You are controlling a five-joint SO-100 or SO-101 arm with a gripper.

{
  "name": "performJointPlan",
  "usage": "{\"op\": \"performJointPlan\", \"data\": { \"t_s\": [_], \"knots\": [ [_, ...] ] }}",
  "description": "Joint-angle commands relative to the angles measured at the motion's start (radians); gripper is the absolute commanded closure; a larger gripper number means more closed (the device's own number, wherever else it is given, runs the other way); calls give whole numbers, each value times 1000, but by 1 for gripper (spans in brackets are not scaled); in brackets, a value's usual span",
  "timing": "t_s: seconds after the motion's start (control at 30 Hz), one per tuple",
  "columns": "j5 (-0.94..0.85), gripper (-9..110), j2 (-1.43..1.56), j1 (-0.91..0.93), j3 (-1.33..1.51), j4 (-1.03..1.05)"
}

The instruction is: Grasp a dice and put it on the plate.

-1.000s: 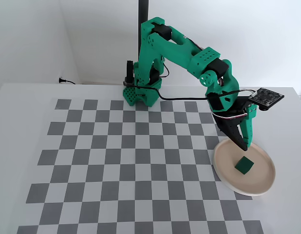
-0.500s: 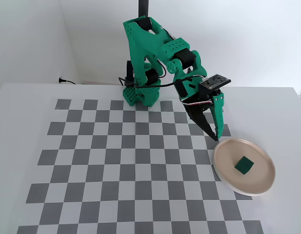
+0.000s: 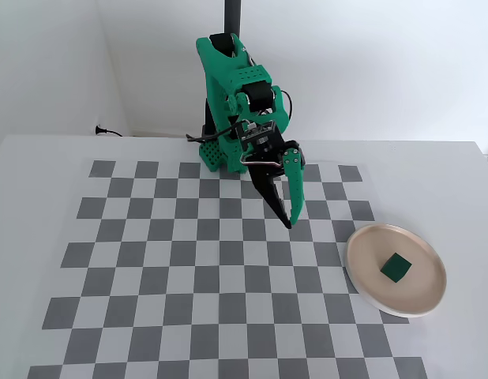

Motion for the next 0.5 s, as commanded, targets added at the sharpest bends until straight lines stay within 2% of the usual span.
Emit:
{"op": "performJointPlan", "data": {
  "t_s": [0.0,0.47],
  "knots": [
    [46,106,98,41,18,-14],
    [163,106,551,133,314,138]
  ]
}}
